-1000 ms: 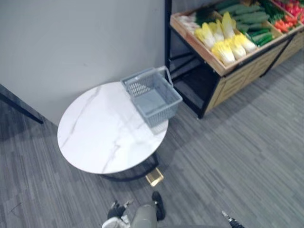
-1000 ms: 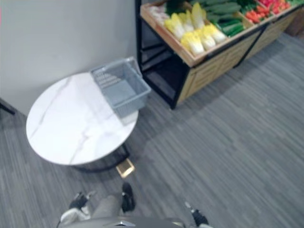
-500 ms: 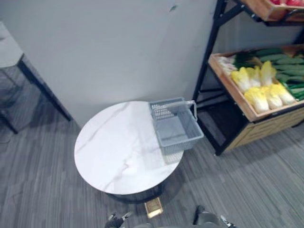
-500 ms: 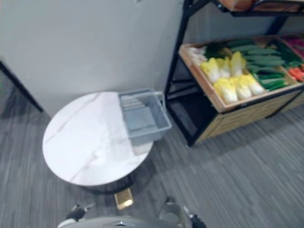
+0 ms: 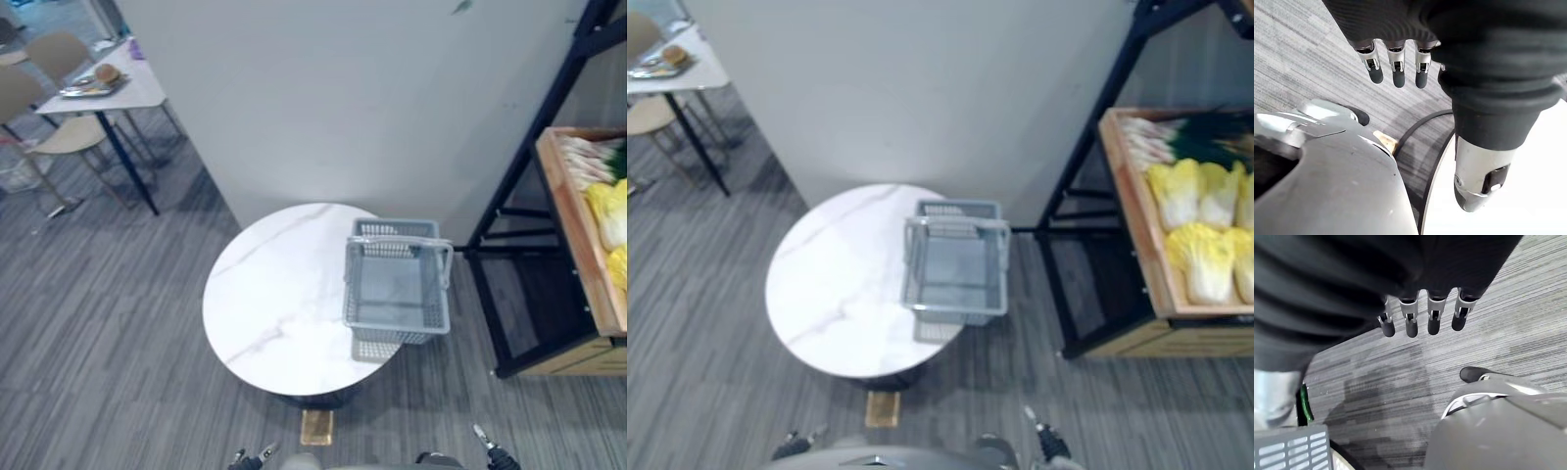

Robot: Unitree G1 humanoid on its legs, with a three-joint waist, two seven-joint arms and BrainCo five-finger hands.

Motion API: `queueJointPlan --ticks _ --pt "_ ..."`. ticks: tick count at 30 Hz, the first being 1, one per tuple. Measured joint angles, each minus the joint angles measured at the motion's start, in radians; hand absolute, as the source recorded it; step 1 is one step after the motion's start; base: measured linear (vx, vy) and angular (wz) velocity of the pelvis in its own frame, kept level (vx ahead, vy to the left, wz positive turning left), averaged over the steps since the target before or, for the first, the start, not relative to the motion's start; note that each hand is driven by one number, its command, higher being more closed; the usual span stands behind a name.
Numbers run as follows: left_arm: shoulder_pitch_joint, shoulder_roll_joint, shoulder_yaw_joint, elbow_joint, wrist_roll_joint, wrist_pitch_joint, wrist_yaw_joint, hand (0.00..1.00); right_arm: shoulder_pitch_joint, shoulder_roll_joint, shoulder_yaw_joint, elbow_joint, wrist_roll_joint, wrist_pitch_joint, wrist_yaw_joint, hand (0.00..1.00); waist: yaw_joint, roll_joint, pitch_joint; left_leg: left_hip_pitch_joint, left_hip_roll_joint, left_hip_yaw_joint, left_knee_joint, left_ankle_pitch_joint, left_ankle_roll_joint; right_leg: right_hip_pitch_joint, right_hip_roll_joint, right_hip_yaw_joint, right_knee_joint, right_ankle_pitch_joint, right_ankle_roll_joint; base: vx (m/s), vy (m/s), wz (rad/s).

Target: Pick vegetable in the basket

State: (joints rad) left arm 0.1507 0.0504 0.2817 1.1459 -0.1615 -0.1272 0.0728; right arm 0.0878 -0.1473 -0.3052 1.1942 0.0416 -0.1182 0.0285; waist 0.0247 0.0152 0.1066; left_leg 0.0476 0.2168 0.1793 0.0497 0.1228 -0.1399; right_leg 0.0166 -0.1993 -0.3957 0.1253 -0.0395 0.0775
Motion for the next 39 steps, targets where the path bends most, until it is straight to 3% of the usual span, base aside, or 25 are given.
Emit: queueJointPlan --ticks 6,9,11,14,18,27,32,34,39 --pt "-0.005 0.010 -0.014 0.008 -0.012 0.000 0.003 0.00 -0.040 0.008 0.001 0.000 0.001 0.001 -0.016 0.00 -0.014 0.011 0.026 0.005 0.015 0.072 -0.112 0.002 -0.007 -0.036 0.041 0.039 -0.073 0.019 0.026 -0.07 0.001 0.02" --pt "0.002 0.012 -0.036 0.008 0.019 0.000 0.013 0.00 -0.042 0.001 0.000 -0.022 -0.022 0.000 -0.051 0.00 -0.024 0.019 0.027 0.011 0.034 0.125 -0.132 -0.062 -0.030 -0.058 0.062 0.075 -0.094 0.032 0.042 -0.15 0.076 -0.28" --pt "-0.002 0.040 -0.063 0.006 0.050 -0.001 0.019 0.00 -0.040 -0.003 0.004 -0.087 -0.086 0.001 -0.069 0.00 -0.024 -0.001 0.037 0.008 0.018 0.160 -0.126 -0.095 -0.034 -0.069 0.065 0.131 -0.125 0.063 0.055 -0.13 0.099 -0.47" --pt "0.004 0.073 -0.104 0.008 0.073 0.000 0.024 0.00 -0.035 -0.088 0.082 -0.278 -0.165 0.000 -0.092 0.00 -0.024 -0.039 0.038 0.001 -0.023 0.220 -0.124 -0.107 -0.020 -0.102 0.034 0.206 -0.162 0.112 0.068 -0.07 0.084 -0.51" --pt "-0.007 0.095 -0.177 0.007 0.110 -0.001 0.027 0.00 -0.068 -0.263 0.178 -0.556 -0.244 -0.031 -0.107 0.00 -0.050 -0.034 0.035 -0.025 -0.067 0.248 -0.116 -0.116 -0.004 -0.141 -0.005 0.249 -0.179 0.153 0.088 -0.01 0.064 -0.24" --pt "-0.018 0.110 -0.221 -0.002 0.137 -0.016 0.027 0.00 -0.333 -0.500 0.410 -0.901 -0.374 -0.084 -0.111 0.00 -0.038 -0.036 0.048 -0.048 -0.064 0.239 -0.114 -0.110 0.005 -0.175 0.011 0.260 -0.176 0.171 0.081 0.05 -0.009 -0.04" --pt "-0.041 0.109 -0.226 -0.016 0.135 -0.018 0.028 0.00 -0.524 -0.583 0.561 -0.921 -0.472 -0.104 -0.112 0.00 -0.012 -0.041 0.083 -0.082 -0.061 0.213 -0.099 -0.110 0.005 -0.188 0.009 0.240 -0.174 0.171 0.081 -0.01 -0.017 0.11" --pt "-0.041 0.109 -0.224 -0.021 0.135 -0.016 0.031 0.00 -0.596 -0.584 0.617 -0.899 -0.476 -0.107 -0.111 0.00 0.007 -0.043 0.091 -0.087 -0.059 0.207 -0.097 -0.110 0.005 -0.189 0.010 0.235 -0.174 0.171 0.081 -0.01 -0.016 0.08" --pt "-0.049 0.107 -0.175 -0.033 0.123 -0.017 0.041 0.00 -0.785 -0.587 0.756 -0.799 -0.477 -0.109 -0.106 0.00 0.017 -0.064 0.127 -0.115 -0.057 0.172 -0.087 -0.108 0.008 -0.190 0.008 0.215 -0.174 0.171 0.080 -0.02 -0.009 0.16"
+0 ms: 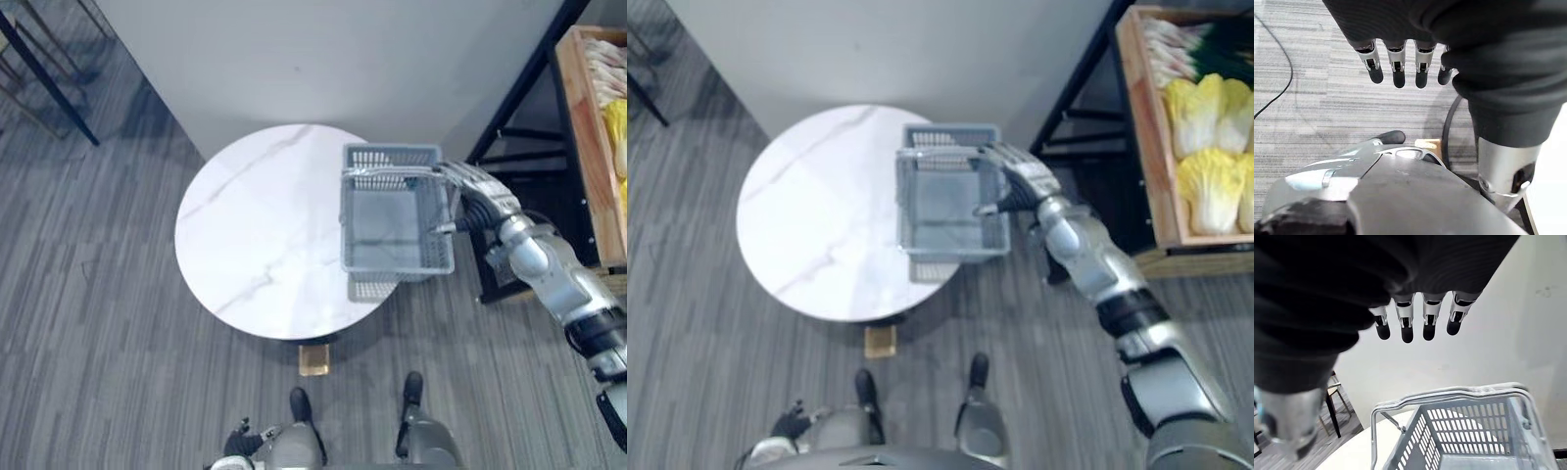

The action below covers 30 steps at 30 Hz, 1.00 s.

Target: Pick vegetable in the basket

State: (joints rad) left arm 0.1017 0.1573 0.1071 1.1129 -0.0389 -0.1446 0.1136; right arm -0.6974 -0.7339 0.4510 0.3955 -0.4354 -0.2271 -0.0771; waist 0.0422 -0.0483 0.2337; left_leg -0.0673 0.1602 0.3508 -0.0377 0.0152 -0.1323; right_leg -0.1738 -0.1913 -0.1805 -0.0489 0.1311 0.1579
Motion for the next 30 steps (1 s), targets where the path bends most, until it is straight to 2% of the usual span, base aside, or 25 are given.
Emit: queueJointPlan --ticks 4,8,10,12,22,27,30 --pt "-0.004 0.000 0.039 0.000 -0.022 0.001 0.007 0.00 -0.113 0.000 0.047 0.090 0.000 0.000 0.002 0.00 0.019 -0.011 0.021 -0.024 0.000 -0.011 0.000 0.005 0.006 -0.016 0.000 -0.005 -0.001 0.005 -0.007 0.00 -0.002 0.09" --pt "-0.005 0.000 0.058 0.001 -0.029 0.002 0.024 0.00 -0.212 0.002 0.078 0.210 -0.001 0.011 0.003 0.00 0.027 -0.010 0.049 -0.046 0.001 -0.037 0.002 0.010 0.007 -0.019 0.000 -0.014 -0.003 0.005 -0.007 0.00 -0.004 0.17" --pt "-0.012 -0.001 0.058 0.001 -0.037 0.001 0.032 0.00 -0.269 0.005 0.078 0.276 -0.009 0.024 0.000 0.00 0.041 -0.005 0.057 -0.068 0.003 -0.043 0.003 0.014 0.010 -0.036 0.002 -0.015 -0.004 0.018 -0.023 0.00 0.000 0.07" --pt "-0.021 0.001 0.058 -0.001 -0.038 -0.001 0.038 0.00 -0.305 0.007 0.078 0.321 -0.035 0.031 -0.002 0.00 0.046 -0.005 0.071 -0.072 0.002 -0.050 0.003 0.015 0.011 -0.036 0.000 -0.016 -0.004 0.018 -0.023 -0.01 0.008 0.11" --pt "-0.042 0.001 0.055 -0.010 -0.076 -0.021 0.047 0.00 -0.443 0.062 0.025 0.506 -0.039 0.069 -0.012 0.00 0.051 0.007 0.119 -0.124 0.000 -0.080 0.001 0.031 0.014 -0.069 -0.002 -0.033 -0.004 0.021 -0.024 0.00 0.003 0.07" --pt "-0.055 0.001 0.037 -0.009 -0.077 -0.020 0.066 0.00 -0.467 0.082 -0.015 0.565 -0.039 0.094 -0.044 0.00 0.053 0.014 0.127 -0.125 -0.001 -0.085 -0.013 0.039 0.014 -0.070 -0.002 -0.036 -0.008 0.021 -0.024 0.00 0.003 0.02" --pt "-0.080 -0.003 0.014 -0.011 -0.077 -0.021 0.068 0.00 -0.484 0.089 -0.033 0.566 -0.039 0.095 -0.045 0.00 0.051 0.033 0.138 -0.138 0.004 -0.088 -0.013 0.043 0.017 -0.074 0.007 -0.034 -0.030 0.062 -0.040 0.00 0.000 0.00"
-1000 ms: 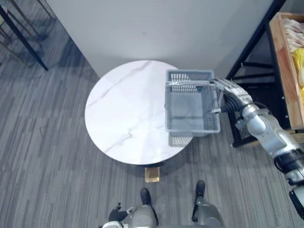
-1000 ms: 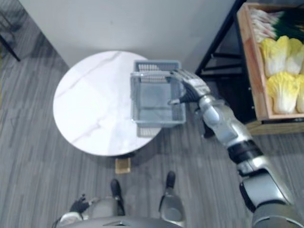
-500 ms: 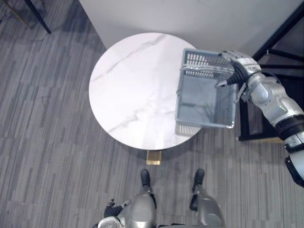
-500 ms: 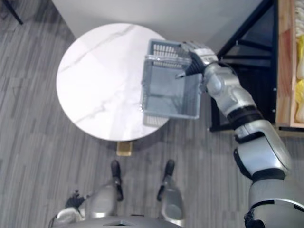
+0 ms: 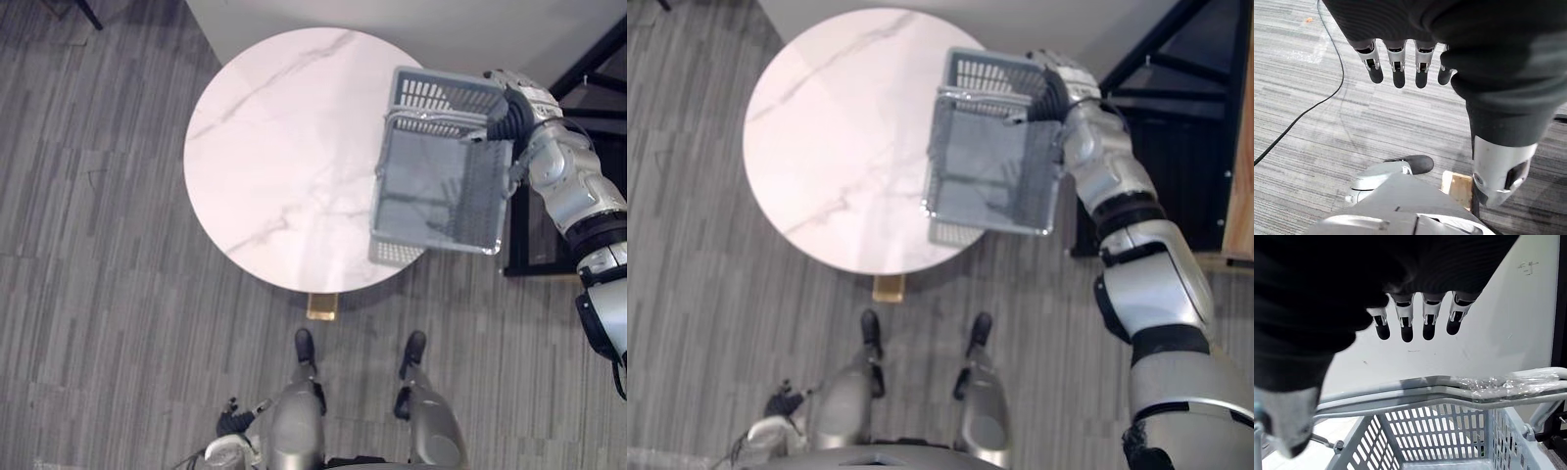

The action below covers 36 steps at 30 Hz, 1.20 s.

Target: Pick vegetable in the basket

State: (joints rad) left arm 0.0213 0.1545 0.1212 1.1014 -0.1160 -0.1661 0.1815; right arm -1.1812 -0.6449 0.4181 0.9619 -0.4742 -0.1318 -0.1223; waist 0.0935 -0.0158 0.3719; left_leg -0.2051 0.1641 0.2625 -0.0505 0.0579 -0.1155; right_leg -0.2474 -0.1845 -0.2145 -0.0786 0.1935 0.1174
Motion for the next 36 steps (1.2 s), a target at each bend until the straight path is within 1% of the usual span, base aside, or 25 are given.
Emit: queueJointPlan --ticks 1,6,8,10,15,18,23,28,31,36 --pt "-0.009 0.001 0.000 -0.007 0.000 0.000 0.002 0.00 -0.003 0.000 -0.020 0.007 0.000 0.001 -0.001 0.00 0.001 0.000 0.004 -0.008 -0.005 0.000 -0.001 0.003 0.003 -0.007 -0.006 0.000 -0.001 0.001 0.001 -0.02 0.029 0.04" --pt "-0.017 0.001 -0.001 -0.007 -0.002 0.000 0.009 0.00 -0.005 0.031 -0.021 0.038 -0.001 0.019 -0.001 0.00 0.003 0.002 0.006 -0.011 -0.007 -0.001 -0.003 0.008 0.003 -0.007 -0.006 0.000 -0.009 0.001 0.001 0.00 0.006 0.01" --pt "-0.018 0.001 -0.001 -0.008 -0.006 -0.001 0.009 0.00 -0.005 0.035 -0.021 0.038 -0.002 0.019 -0.001 0.00 0.002 0.003 0.006 -0.016 -0.007 -0.003 -0.004 0.012 0.002 -0.011 -0.005 -0.002 -0.010 0.001 0.002 0.00 0.000 0.02" --pt "-0.018 0.001 -0.002 -0.008 -0.037 -0.001 0.011 0.00 -0.006 0.035 -0.021 0.038 -0.002 0.019 -0.001 0.00 0.000 0.003 0.006 -0.018 -0.007 -0.009 -0.022 0.026 0.002 -0.015 -0.004 -0.007 -0.010 0.001 0.002 -0.01 -0.002 0.08" --pt "-0.019 0.001 -0.007 -0.010 -0.038 0.000 0.012 0.00 -0.006 0.037 -0.021 0.036 -0.007 0.019 -0.001 0.00 0.005 0.002 0.013 -0.018 -0.005 -0.015 -0.043 0.047 0.000 -0.021 0.001 -0.009 -0.010 0.001 0.002 0.00 -0.001 0.02" --pt "-0.019 0.000 -0.007 -0.019 -0.038 0.000 0.012 0.00 -0.013 0.048 -0.021 0.036 -0.028 0.019 -0.001 0.00 0.005 0.002 0.025 -0.018 -0.002 -0.015 -0.044 0.054 -0.001 -0.020 0.003 -0.009 -0.010 0.001 0.002 0.00 0.000 0.00" --pt "-0.019 0.001 -0.008 -0.030 -0.038 -0.007 0.013 0.00 -0.016 0.068 -0.020 0.036 -0.032 0.019 -0.001 0.00 0.005 0.002 0.028 -0.020 0.003 -0.019 -0.044 0.063 -0.006 -0.020 0.009 -0.009 -0.014 0.001 0.002 0.00 -0.002 0.01" --pt "-0.019 0.001 -0.008 -0.029 -0.038 -0.007 0.013 0.00 -0.022 0.067 -0.021 0.040 -0.036 0.020 -0.004 0.00 0.002 0.003 0.029 -0.039 0.005 -0.042 -0.045 0.078 -0.008 -0.021 0.011 -0.029 -0.024 0.001 0.002 -0.02 -0.010 0.11" --pt "-0.021 0.001 -0.012 -0.029 -0.038 -0.008 0.015 0.00 -0.039 0.066 -0.024 0.076 -0.036 0.020 -0.012 0.00 0.002 0.003 0.032 -0.053 0.006 -0.058 -0.046 0.086 -0.009 -0.023 0.012 -0.045 -0.023 0.000 0.002 -0.03 -0.005 0.14" --pt "-0.021 0.002 -0.036 -0.029 -0.039 -0.008 0.019 0.00 -0.054 0.062 -0.060 0.123 -0.037 0.021 -0.037 0.00 0.021 0.001 0.045 -0.058 0.006 -0.063 -0.049 0.091 -0.009 -0.025 0.012 -0.050 -0.023 0.000 0.002 -0.01 0.000 0.03"
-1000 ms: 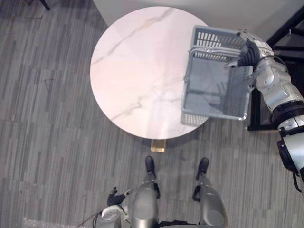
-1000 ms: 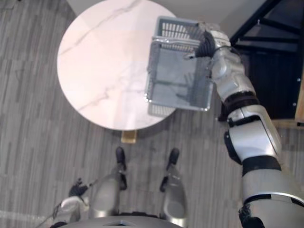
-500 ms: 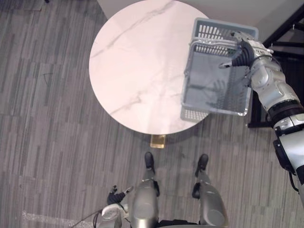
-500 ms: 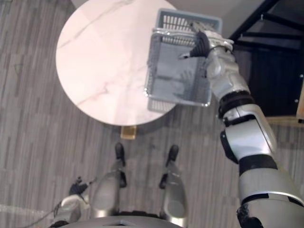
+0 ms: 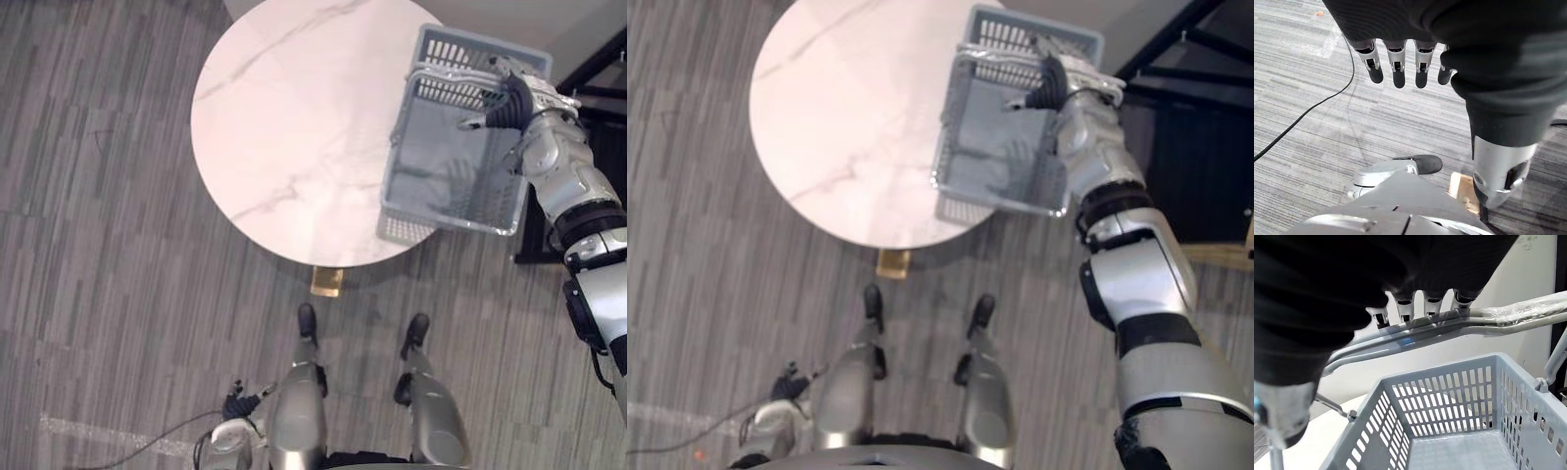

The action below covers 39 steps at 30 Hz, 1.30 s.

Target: Pick vegetable in the basket

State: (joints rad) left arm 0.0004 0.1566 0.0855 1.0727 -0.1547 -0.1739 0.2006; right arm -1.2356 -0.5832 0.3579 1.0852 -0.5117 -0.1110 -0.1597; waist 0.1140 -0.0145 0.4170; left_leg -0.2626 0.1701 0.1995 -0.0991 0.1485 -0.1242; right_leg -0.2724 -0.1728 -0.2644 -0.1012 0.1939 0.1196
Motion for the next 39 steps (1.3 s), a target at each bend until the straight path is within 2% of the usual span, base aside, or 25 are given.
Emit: queueJointPlan --ticks 7,8,23,26,32,34,39 --pt "-0.003 0.001 -0.022 -0.001 0.000 -0.012 0.000 0.00 -0.019 -0.025 -0.008 0.034 -0.001 0.000 -0.005 0.00 0.001 0.002 0.006 -0.020 -0.002 -0.015 0.001 0.005 0.000 -0.009 -0.001 -0.013 0.000 0.000 0.000 0.00 -0.002 0.05" --pt "-0.003 0.001 -0.023 -0.001 0.000 -0.013 0.000 0.00 -0.020 -0.028 -0.008 0.035 -0.001 0.000 -0.005 1.00 0.001 0.003 0.007 -0.022 -0.002 -0.016 0.000 0.005 0.000 -0.010 -0.002 -0.014 0.000 0.000 0.000 0.00 0.001 0.04" --pt "-0.006 0.003 -0.049 -0.017 -0.001 -0.014 0.018 0.00 -0.034 -0.046 0.015 0.041 -0.040 0.000 -0.002 1.00 0.003 0.004 0.017 -0.038 -0.002 -0.026 0.002 0.012 0.002 -0.021 -0.002 -0.024 0.000 0.000 0.001 0.00 0.000 0.00" --pt "-0.007 0.003 -0.050 -0.019 -0.001 -0.014 0.019 0.00 -0.035 -0.049 0.086 0.023 -0.068 -0.006 0.019 1.00 0.002 0.005 0.017 -0.038 -0.002 -0.035 0.002 0.015 0.002 -0.015 -0.002 -0.031 0.000 0.000 0.001 -0.01 -0.001 0.07" --pt "-0.008 0.003 -0.050 -0.019 0.000 -0.013 0.018 0.00 -0.045 -0.073 0.274 -0.071 -0.083 -0.087 0.100 1.00 0.011 0.005 0.017 -0.022 -0.003 -0.049 0.002 0.017 0.001 0.013 -0.002 -0.046 -0.003 -0.001 0.000 -0.01 0.000 0.07" --pt "-0.011 0.003 -0.050 -0.019 0.001 -0.013 0.018 0.00 -0.043 -0.073 0.334 -0.100 -0.118 -0.112 0.119 1.00 0.027 0.004 0.016 -0.008 -0.003 -0.047 0.002 0.017 0.001 0.025 -0.003 -0.044 -0.003 -0.001 0.000 0.00 0.000 0.00" --pt "-0.017 0.003 -0.049 -0.019 0.006 -0.010 0.019 0.00 -0.008 -0.060 0.400 -0.168 -0.119 -0.120 0.127 1.00 0.033 -0.003 0.011 0.022 -0.004 -0.046 0.003 0.017 0.001 0.055 -0.004 -0.044 -0.003 -0.001 0.000 0.00 0.000 0.00"
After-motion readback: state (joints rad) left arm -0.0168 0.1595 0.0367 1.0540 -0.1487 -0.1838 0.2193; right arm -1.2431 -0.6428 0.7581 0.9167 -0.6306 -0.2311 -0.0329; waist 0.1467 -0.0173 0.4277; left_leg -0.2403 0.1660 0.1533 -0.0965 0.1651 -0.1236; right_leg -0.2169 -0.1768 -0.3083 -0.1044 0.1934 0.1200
